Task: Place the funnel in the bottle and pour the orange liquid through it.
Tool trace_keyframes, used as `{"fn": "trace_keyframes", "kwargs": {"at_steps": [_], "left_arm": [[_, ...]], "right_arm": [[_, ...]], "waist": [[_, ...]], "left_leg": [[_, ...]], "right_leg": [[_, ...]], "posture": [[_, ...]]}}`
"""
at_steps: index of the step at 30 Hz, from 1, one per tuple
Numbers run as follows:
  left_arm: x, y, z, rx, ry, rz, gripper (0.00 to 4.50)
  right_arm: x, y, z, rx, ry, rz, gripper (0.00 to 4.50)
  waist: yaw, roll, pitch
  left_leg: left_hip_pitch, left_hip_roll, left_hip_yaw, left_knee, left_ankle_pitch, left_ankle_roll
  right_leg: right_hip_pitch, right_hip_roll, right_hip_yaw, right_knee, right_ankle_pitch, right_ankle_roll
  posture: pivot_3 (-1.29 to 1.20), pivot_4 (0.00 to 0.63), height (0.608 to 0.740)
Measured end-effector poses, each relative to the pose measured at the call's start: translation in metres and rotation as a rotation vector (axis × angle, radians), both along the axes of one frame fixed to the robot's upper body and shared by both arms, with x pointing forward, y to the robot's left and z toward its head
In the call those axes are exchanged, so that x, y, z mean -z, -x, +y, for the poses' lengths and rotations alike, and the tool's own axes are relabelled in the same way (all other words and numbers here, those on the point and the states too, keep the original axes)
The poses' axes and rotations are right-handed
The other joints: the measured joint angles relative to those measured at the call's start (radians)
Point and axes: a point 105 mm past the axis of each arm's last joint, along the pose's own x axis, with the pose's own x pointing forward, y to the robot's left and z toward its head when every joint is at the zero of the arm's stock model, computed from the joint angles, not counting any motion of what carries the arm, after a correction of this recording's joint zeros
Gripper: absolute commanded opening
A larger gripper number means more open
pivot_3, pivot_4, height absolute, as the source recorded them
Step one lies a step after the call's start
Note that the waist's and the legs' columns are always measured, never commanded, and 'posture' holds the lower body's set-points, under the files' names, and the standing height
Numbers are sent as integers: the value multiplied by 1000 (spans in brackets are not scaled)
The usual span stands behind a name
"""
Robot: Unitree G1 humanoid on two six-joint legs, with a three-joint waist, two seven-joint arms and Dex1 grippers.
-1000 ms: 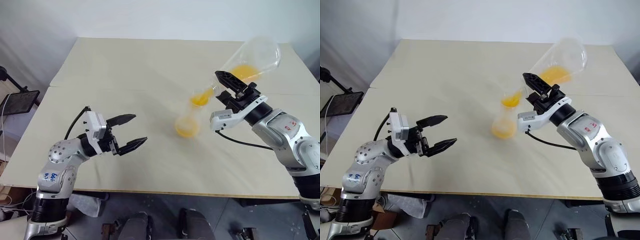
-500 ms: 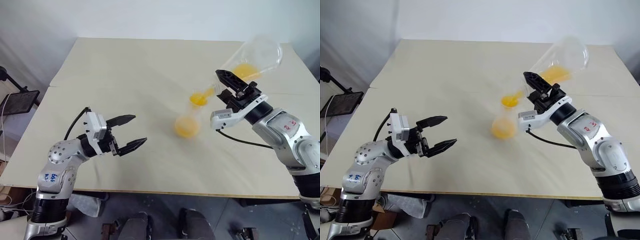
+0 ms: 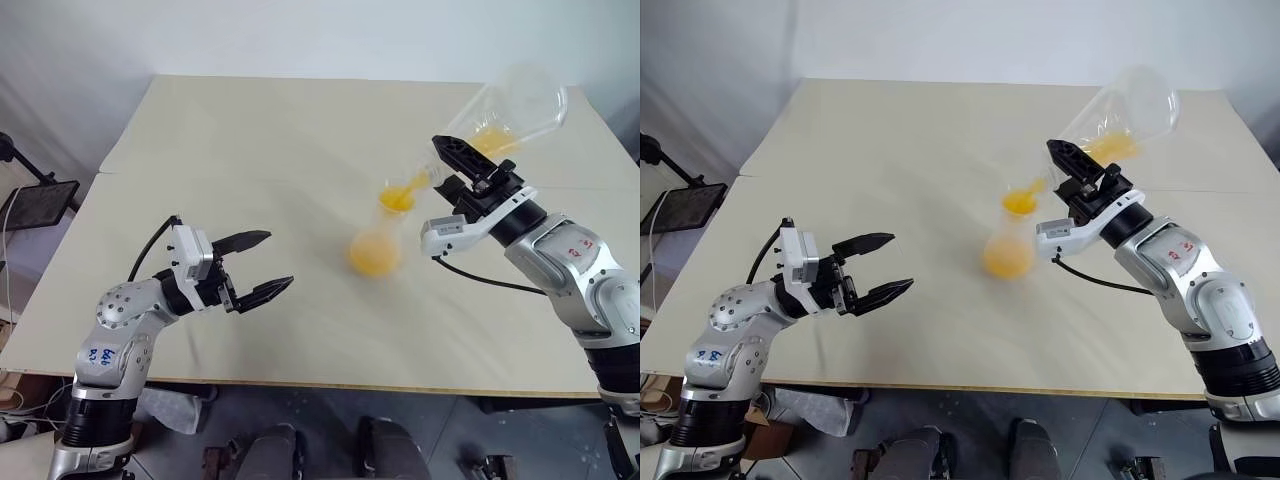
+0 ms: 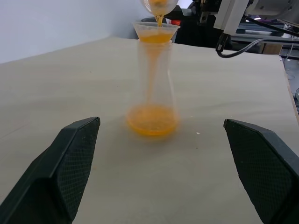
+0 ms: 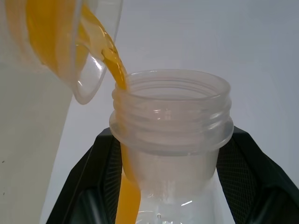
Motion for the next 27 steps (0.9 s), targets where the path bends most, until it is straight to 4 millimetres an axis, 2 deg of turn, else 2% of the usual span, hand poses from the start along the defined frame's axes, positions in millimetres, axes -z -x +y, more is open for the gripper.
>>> {"fn": "trace_keyframes", "kwargs": {"at_steps": [27], "left_arm": [[2, 0, -1, -9, 9, -10, 4500]], "right_arm": [[-7, -1, 0, 3, 19, -38, 2423]], "waist": [[0, 0, 0]], "left_leg": [[0, 0, 0, 0, 0, 0]], "right_leg": [[0, 0, 0, 0, 0, 0]], "posture": [[0, 150, 740]]}}
